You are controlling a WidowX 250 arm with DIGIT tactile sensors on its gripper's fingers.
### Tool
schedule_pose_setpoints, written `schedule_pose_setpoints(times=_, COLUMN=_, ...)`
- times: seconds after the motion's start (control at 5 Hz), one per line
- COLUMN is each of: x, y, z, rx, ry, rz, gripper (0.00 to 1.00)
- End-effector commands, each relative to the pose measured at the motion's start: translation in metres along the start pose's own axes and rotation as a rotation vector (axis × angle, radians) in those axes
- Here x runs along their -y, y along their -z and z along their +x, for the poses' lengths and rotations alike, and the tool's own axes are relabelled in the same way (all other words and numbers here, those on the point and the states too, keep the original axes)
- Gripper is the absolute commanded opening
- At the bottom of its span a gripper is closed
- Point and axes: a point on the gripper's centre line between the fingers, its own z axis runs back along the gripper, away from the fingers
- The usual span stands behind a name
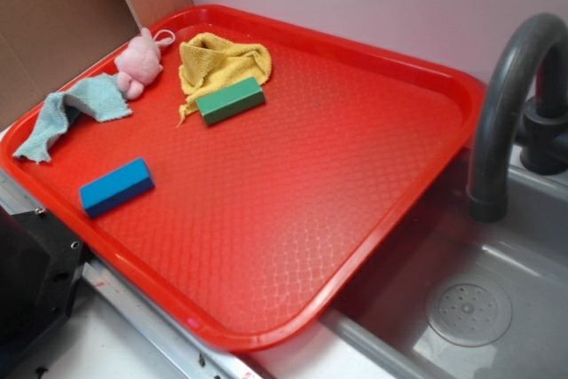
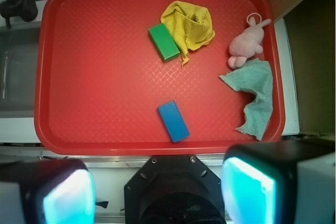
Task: Grab the pink bunny.
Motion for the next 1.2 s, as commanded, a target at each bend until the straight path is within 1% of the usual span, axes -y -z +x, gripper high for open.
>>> schedule_pose_setpoints(times=0.0, x=0.000, y=0.000, z=0.000, rx=0.000, ry=0.000, rz=0.000, gripper=1.00)
schedule_pose_setpoints(times=0.2, x=-0.008, y=0.001, z=0.001, rx=0.081, ry=-0.250, rz=-0.038, gripper=1.00)
schedule_pose_setpoints(times=0.4, x=-0.019, y=0.007, z=0.004, rx=0.145, ry=-0.499, rz=-0.053, gripper=1.00)
schedule_pose_setpoints(times=0.6, x=-0.040, y=0.020, z=0.015, rx=0.179, ry=-0.644, rz=-0.049, gripper=1.00)
schedule_pose_setpoints(times=0.8, x=-0.069, y=0.042, z=0.037, rx=0.203, ry=-0.714, rz=0.002, gripper=1.00)
schedule_pose_setpoints(times=1.0, x=-0.098, y=0.063, z=0.056, rx=0.187, ry=-0.723, rz=0.004, gripper=1.00)
